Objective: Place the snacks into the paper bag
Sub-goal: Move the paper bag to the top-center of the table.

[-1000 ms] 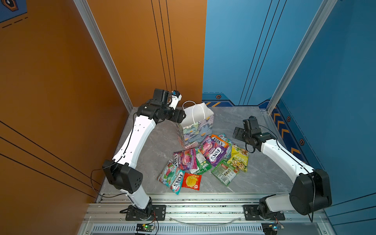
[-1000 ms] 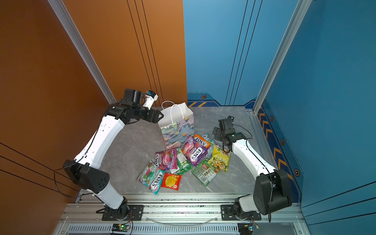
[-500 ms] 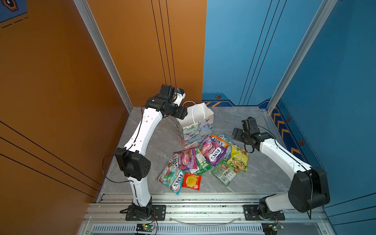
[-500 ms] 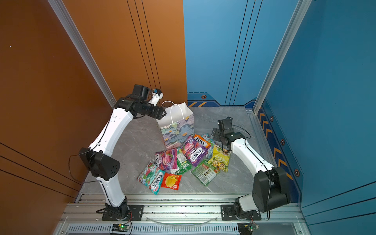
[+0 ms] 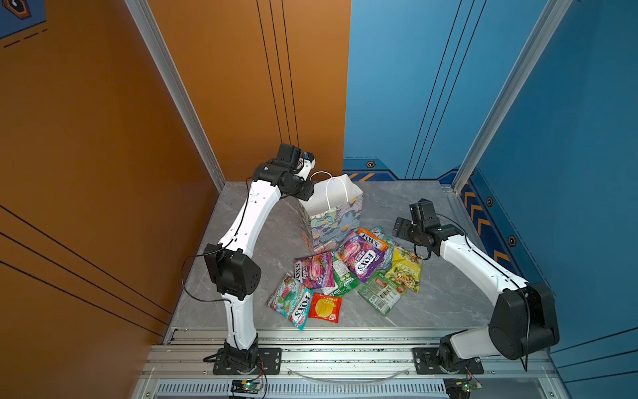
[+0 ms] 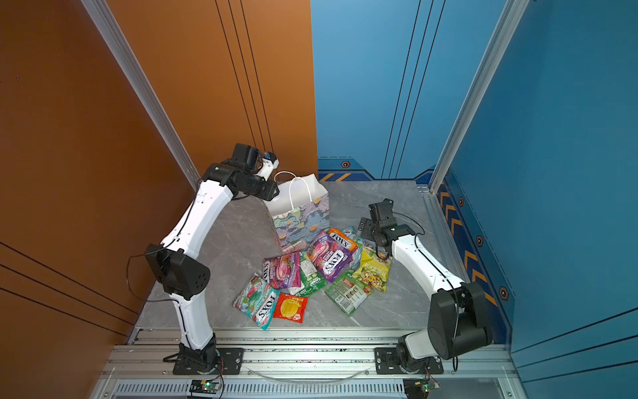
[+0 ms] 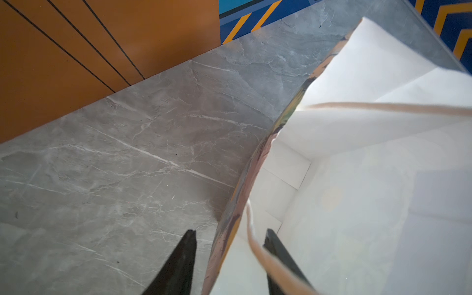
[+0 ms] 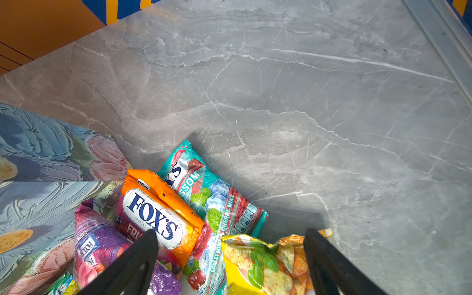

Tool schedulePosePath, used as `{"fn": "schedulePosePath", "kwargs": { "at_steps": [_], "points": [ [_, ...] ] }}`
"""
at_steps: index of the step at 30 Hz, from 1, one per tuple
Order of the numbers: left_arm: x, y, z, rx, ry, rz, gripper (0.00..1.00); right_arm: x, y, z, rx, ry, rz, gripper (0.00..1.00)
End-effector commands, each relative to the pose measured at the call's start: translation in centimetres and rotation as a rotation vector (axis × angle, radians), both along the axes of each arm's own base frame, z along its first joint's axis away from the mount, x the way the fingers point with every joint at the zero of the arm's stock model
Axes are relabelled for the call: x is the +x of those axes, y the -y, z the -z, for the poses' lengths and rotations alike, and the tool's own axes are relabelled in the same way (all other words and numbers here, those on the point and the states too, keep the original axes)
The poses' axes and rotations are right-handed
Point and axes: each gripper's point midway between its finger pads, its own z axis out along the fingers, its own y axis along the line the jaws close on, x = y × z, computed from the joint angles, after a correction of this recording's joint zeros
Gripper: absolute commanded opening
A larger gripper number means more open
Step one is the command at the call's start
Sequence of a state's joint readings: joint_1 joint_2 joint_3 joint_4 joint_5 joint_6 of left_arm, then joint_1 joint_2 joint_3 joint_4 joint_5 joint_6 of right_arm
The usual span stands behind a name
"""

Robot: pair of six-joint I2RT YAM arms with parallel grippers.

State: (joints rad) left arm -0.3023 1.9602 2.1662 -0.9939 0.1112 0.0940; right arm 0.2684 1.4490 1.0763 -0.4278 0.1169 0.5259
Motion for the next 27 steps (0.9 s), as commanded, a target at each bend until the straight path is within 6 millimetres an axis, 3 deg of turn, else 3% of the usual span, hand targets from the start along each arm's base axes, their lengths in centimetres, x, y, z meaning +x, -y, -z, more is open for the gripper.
{"fn": "schedulePosePath", "kwargs": {
  "at_steps": [1,7,11,20,27],
  "points": [
    [-0.5,-1.0,0.1,0.014,-0.022,-0.027,0.35,0.2,-0.6,0.1,0.025,-0.009,-0.004,0.90],
    [-0.8,-2.3,0.1,-0.031,-0.048,-0.072,0.09,0.3,-1.2,0.0,0.042,-0.008,-0.018,0.88],
    [-1.4,-3.2,-0.3,-0.093,-0.071,-0.107,0.01,0.4,-2.1,-0.2,0.062,-0.005,-0.041,0.87],
    [-4.1,-5.2,-1.7,-0.166,-0.084,-0.137,0.00,-0.2,-5.8,0.0,0.191,-0.035,-0.121,0.82],
    [-6.1,-6.2,-1.1,-0.175,-0.112,-0.159,0.00,-2.8,-6.6,1.7,0.281,-0.098,-0.117,0.81]
  ]
}}
